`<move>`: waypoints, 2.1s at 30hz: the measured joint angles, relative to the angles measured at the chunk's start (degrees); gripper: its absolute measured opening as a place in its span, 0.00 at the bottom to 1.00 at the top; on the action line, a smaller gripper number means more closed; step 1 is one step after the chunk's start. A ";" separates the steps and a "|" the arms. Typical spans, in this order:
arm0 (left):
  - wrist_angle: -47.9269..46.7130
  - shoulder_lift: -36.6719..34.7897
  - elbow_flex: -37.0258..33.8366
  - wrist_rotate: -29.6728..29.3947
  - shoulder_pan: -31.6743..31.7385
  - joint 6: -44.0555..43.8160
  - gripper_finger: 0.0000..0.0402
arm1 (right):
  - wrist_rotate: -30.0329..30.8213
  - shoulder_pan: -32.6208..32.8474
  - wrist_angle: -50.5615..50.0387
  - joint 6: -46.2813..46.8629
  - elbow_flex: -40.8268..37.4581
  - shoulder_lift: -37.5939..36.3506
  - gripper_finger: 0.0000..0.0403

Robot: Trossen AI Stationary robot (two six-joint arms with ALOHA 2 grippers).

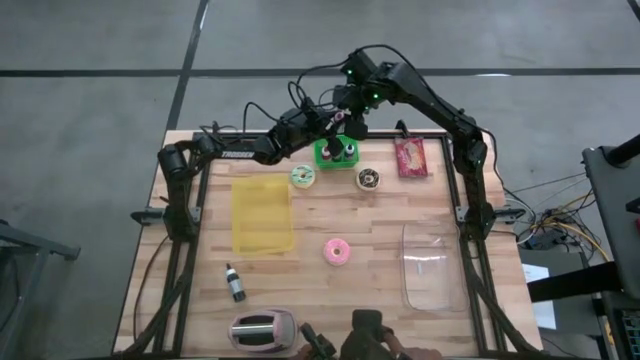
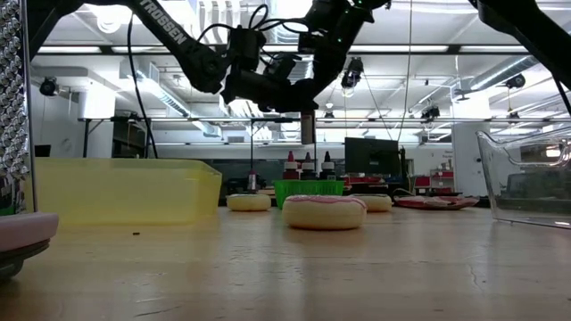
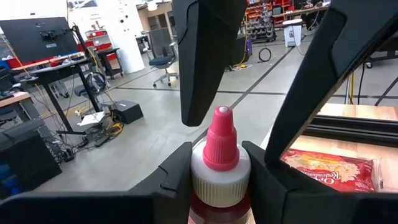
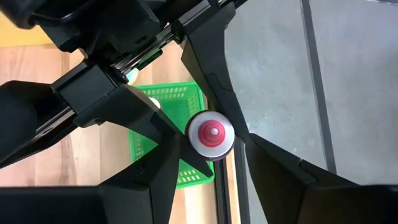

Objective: Pick & Place Food Item
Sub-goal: Put the pink food coloring bottle into the green bin

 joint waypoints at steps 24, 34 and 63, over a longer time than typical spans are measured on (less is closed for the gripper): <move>-0.21 0.11 0.00 0.45 0.04 -0.01 0.28 | -1.19 -0.02 0.43 -0.02 0.87 0.88 0.41; -0.04 0.11 0.00 0.69 0.02 -0.01 0.28 | -1.17 -0.02 1.01 -0.10 0.81 0.96 0.28; 0.21 0.33 -0.20 0.99 0.00 -0.45 0.28 | -1.54 -0.07 0.33 -1.87 -1.77 0.85 0.06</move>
